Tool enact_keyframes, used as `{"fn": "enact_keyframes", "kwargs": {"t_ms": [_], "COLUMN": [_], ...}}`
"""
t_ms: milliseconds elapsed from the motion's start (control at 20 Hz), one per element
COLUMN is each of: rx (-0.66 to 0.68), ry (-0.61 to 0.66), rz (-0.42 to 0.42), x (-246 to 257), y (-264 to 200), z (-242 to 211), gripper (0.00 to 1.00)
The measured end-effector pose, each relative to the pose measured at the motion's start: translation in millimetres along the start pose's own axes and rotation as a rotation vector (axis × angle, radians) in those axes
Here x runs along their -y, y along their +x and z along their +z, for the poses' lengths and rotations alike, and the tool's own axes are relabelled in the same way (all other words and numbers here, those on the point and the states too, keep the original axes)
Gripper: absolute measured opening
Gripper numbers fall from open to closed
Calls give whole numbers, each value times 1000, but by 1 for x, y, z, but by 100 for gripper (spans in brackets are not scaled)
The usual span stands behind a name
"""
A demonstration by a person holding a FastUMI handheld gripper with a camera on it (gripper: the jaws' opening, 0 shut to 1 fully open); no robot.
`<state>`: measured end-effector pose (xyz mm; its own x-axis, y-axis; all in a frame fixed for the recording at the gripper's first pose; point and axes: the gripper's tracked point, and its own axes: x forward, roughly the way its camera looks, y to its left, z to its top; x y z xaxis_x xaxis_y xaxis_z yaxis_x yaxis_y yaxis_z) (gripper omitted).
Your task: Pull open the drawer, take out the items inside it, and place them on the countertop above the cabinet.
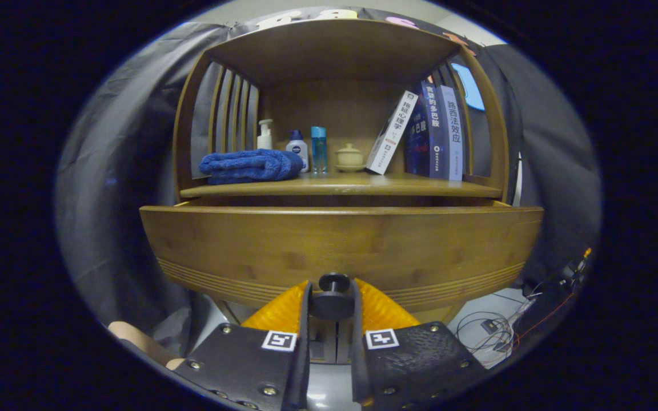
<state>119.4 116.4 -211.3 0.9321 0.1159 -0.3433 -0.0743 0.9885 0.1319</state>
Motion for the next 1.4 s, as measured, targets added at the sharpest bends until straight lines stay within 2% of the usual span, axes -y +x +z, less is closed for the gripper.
{"fn": "enact_keyframes", "kwargs": {"t_ms": [550,900,1000,1050,1150,1400], "rx": [-59,-73,-78,-83,-94,-61], "ry": [10,27,19,20,39,55], "rz": [17,30,44,50,53,56], "x": [-4,-8,-9,-8,-8,-6], "y": [-62,-73,-76,-75,-77,-100], "z": [-27,-29,-29,-29,-30,-10], "gripper": [29,30,32,37,40,43]}}
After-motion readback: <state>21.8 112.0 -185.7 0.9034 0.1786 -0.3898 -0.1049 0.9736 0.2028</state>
